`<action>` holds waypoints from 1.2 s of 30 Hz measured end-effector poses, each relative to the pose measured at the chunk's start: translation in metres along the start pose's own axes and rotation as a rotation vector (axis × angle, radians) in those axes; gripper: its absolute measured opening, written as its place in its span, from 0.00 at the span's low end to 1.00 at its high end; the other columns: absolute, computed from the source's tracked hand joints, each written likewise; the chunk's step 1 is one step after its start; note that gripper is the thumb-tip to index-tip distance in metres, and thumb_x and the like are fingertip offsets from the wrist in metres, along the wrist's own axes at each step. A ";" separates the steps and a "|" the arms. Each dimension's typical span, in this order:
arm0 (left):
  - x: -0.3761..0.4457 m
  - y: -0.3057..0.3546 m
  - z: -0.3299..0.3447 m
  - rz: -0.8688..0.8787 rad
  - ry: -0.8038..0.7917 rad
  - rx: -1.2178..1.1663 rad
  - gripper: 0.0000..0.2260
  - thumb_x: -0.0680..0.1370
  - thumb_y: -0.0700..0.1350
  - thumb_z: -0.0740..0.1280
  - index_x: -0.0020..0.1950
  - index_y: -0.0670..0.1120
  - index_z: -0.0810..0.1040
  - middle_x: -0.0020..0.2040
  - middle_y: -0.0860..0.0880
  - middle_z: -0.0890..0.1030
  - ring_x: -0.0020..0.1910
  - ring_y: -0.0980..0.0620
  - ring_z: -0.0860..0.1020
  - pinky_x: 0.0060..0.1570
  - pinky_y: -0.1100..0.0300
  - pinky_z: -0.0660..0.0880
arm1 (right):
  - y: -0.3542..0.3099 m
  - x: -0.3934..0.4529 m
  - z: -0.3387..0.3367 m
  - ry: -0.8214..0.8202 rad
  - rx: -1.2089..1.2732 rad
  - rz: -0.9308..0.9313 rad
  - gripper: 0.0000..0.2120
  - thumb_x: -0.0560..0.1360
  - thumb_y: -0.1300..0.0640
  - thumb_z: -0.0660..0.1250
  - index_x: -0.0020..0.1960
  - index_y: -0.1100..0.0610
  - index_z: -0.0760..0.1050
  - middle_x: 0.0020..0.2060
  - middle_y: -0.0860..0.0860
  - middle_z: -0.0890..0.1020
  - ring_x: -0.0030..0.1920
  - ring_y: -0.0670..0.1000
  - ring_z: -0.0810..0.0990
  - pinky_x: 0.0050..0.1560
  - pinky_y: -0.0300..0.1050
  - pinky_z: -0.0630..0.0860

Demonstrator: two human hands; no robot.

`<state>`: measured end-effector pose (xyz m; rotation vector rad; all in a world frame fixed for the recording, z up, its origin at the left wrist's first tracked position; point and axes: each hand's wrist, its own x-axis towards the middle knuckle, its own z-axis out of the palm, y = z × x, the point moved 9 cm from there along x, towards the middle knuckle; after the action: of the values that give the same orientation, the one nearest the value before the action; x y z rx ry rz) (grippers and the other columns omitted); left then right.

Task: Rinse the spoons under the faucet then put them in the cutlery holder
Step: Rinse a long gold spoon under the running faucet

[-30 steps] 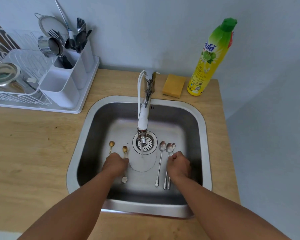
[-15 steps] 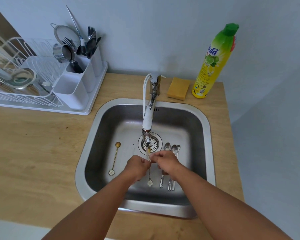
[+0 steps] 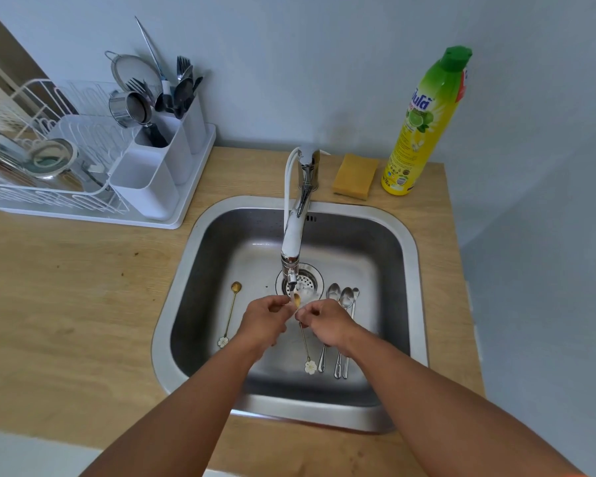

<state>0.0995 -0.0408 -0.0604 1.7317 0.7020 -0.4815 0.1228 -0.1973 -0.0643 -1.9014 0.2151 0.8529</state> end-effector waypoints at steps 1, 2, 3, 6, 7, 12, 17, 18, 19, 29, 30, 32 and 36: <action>0.000 0.001 0.001 0.005 0.002 -0.030 0.07 0.78 0.48 0.75 0.55 0.50 0.84 0.45 0.50 0.86 0.33 0.55 0.77 0.23 0.64 0.70 | -0.001 -0.001 0.001 -0.009 -0.012 -0.010 0.09 0.81 0.52 0.69 0.43 0.50 0.83 0.43 0.47 0.85 0.38 0.44 0.78 0.39 0.38 0.73; 0.000 0.002 0.002 0.011 0.011 -0.048 0.07 0.78 0.48 0.76 0.54 0.50 0.85 0.44 0.50 0.87 0.32 0.57 0.78 0.24 0.66 0.70 | -0.002 -0.001 0.002 -0.017 -0.026 -0.023 0.09 0.81 0.51 0.69 0.44 0.51 0.84 0.44 0.49 0.86 0.41 0.45 0.80 0.41 0.39 0.74; 0.001 0.003 0.003 0.020 0.023 -0.062 0.07 0.77 0.47 0.77 0.53 0.50 0.86 0.43 0.51 0.87 0.31 0.60 0.78 0.26 0.68 0.71 | -0.004 -0.002 0.002 -0.021 -0.040 -0.036 0.10 0.81 0.50 0.69 0.45 0.53 0.85 0.45 0.51 0.87 0.44 0.47 0.82 0.43 0.40 0.76; 0.001 0.003 0.003 0.037 0.067 -0.122 0.06 0.74 0.47 0.80 0.49 0.49 0.88 0.41 0.52 0.88 0.36 0.60 0.82 0.37 0.66 0.75 | -0.004 -0.004 0.001 -0.009 -0.054 -0.052 0.12 0.81 0.51 0.69 0.47 0.58 0.85 0.47 0.55 0.87 0.51 0.53 0.85 0.47 0.41 0.78; 0.001 0.002 0.003 0.036 0.084 -0.144 0.06 0.74 0.48 0.80 0.48 0.50 0.88 0.41 0.53 0.88 0.40 0.58 0.83 0.40 0.64 0.77 | -0.004 -0.004 0.001 0.002 -0.058 -0.058 0.11 0.81 0.52 0.69 0.47 0.59 0.85 0.47 0.55 0.87 0.51 0.53 0.85 0.48 0.42 0.78; 0.002 0.001 0.003 0.021 0.148 -0.150 0.07 0.77 0.55 0.75 0.45 0.53 0.87 0.38 0.57 0.87 0.40 0.57 0.81 0.39 0.60 0.76 | -0.001 -0.001 -0.003 0.048 -0.087 -0.058 0.11 0.80 0.54 0.69 0.42 0.54 0.84 0.38 0.46 0.85 0.39 0.45 0.80 0.43 0.41 0.77; 0.004 0.002 0.011 0.060 0.089 -0.142 0.06 0.82 0.46 0.71 0.53 0.49 0.87 0.45 0.53 0.87 0.43 0.56 0.80 0.42 0.65 0.74 | -0.001 -0.002 -0.007 0.058 -0.105 -0.069 0.11 0.81 0.54 0.68 0.41 0.50 0.83 0.38 0.41 0.84 0.39 0.41 0.81 0.40 0.36 0.74; 0.004 0.002 0.012 0.063 0.085 -0.148 0.06 0.82 0.44 0.71 0.55 0.47 0.87 0.47 0.52 0.87 0.43 0.56 0.80 0.43 0.65 0.74 | -0.001 -0.002 -0.007 0.064 -0.114 -0.073 0.11 0.81 0.53 0.67 0.41 0.50 0.83 0.38 0.42 0.84 0.40 0.42 0.81 0.41 0.37 0.75; 0.004 0.002 0.013 0.060 0.085 -0.158 0.06 0.81 0.43 0.72 0.56 0.46 0.87 0.49 0.51 0.87 0.44 0.57 0.80 0.44 0.65 0.75 | -0.001 -0.002 -0.008 0.070 -0.124 -0.076 0.11 0.81 0.53 0.67 0.41 0.50 0.82 0.37 0.42 0.84 0.40 0.43 0.81 0.42 0.39 0.77; 0.000 0.004 0.015 -0.017 0.131 -0.281 0.12 0.74 0.59 0.76 0.43 0.51 0.89 0.35 0.59 0.86 0.37 0.59 0.79 0.40 0.62 0.74 | -0.010 -0.018 -0.018 0.197 -0.327 -0.145 0.11 0.82 0.46 0.64 0.45 0.49 0.79 0.38 0.45 0.83 0.40 0.49 0.81 0.43 0.49 0.78; -0.001 0.004 0.014 -0.024 0.131 -0.275 0.12 0.75 0.60 0.75 0.42 0.52 0.89 0.34 0.57 0.85 0.36 0.57 0.77 0.38 0.61 0.73 | -0.012 -0.020 -0.020 0.225 -0.373 -0.156 0.11 0.82 0.45 0.63 0.47 0.48 0.79 0.39 0.45 0.83 0.41 0.49 0.81 0.42 0.48 0.77; -0.001 0.004 0.015 -0.042 0.076 -0.279 0.12 0.77 0.58 0.74 0.45 0.52 0.89 0.38 0.53 0.84 0.36 0.54 0.73 0.33 0.60 0.70 | -0.017 -0.022 -0.025 0.273 -0.455 -0.202 0.10 0.82 0.46 0.62 0.48 0.47 0.79 0.41 0.43 0.82 0.42 0.49 0.80 0.41 0.46 0.75; -0.001 -0.001 0.023 -0.103 -0.148 -0.463 0.10 0.81 0.49 0.71 0.54 0.44 0.88 0.46 0.50 0.87 0.31 0.58 0.70 0.29 0.63 0.66 | -0.024 -0.022 -0.028 0.268 -0.512 -0.335 0.08 0.83 0.47 0.61 0.48 0.47 0.77 0.43 0.42 0.80 0.44 0.47 0.78 0.42 0.46 0.74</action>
<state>0.0988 -0.0626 -0.0670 1.2195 0.7321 -0.4695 0.1318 -0.2141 -0.0257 -2.4410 -0.1784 0.4465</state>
